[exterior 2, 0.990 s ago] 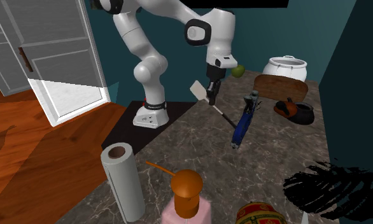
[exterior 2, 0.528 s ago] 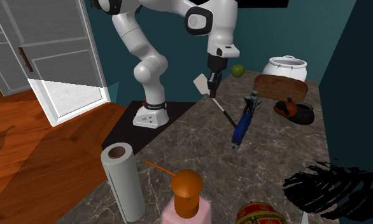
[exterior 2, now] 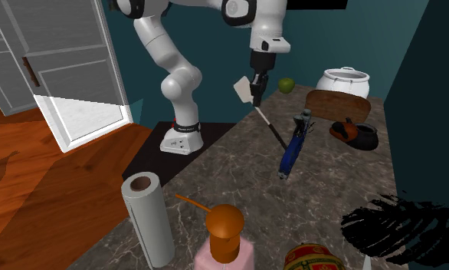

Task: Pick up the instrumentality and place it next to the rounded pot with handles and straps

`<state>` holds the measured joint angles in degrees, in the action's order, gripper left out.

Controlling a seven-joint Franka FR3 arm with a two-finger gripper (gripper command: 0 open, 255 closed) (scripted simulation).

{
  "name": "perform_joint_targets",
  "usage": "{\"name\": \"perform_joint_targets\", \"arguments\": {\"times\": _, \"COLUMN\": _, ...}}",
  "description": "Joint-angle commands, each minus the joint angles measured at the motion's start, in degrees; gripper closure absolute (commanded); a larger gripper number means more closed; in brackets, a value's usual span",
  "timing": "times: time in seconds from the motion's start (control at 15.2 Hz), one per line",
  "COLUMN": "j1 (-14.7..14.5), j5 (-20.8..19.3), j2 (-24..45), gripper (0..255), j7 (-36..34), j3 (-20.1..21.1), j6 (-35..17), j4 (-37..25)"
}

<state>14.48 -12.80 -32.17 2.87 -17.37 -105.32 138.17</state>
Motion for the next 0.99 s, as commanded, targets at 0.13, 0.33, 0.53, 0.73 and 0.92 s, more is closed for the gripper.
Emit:
{"name": "perform_joint_targets", "arguments": {"times": 0.13, "j1": -0.09, "j5": 0.32, "j2": -0.25, "gripper": 255, "j7": 0.33, "j3": 0.36, "j6": 3.23, "j4": -2.98}}
{"name": "perform_joint_targets", "arguments": {"times": 0.33, "j1": -0.2, "j5": 0.57, "j2": -0.3, "gripper": 255, "j7": 0.5, "j3": 0.66, "j6": 5.53, "j4": -5.23}}
{"name": "perform_joint_targets", "arguments": {"times": 0.53, "j1": -0.31, "j5": 0.82, "j2": -0.23, "gripper": 255, "j7": 0.68, "j3": 0.94, "j6": 7.8, "j4": -7.57}}
{"name": "perform_joint_targets", "arguments": {"times": 0.73, "j1": -0.42, "j5": 1.06, "j2": -0.05, "gripper": 255, "j7": 0.87, "j3": 1.2, "j6": 10.05, "j4": -10.0}}
{"name": "perform_joint_targets", "arguments": {"times": 0.92, "j1": -0.5, "j5": 1.24, "j2": 0.15, "gripper": 255, "j7": 1.01, "j3": 1.38, "j6": 11.67, "j4": -11.82}}
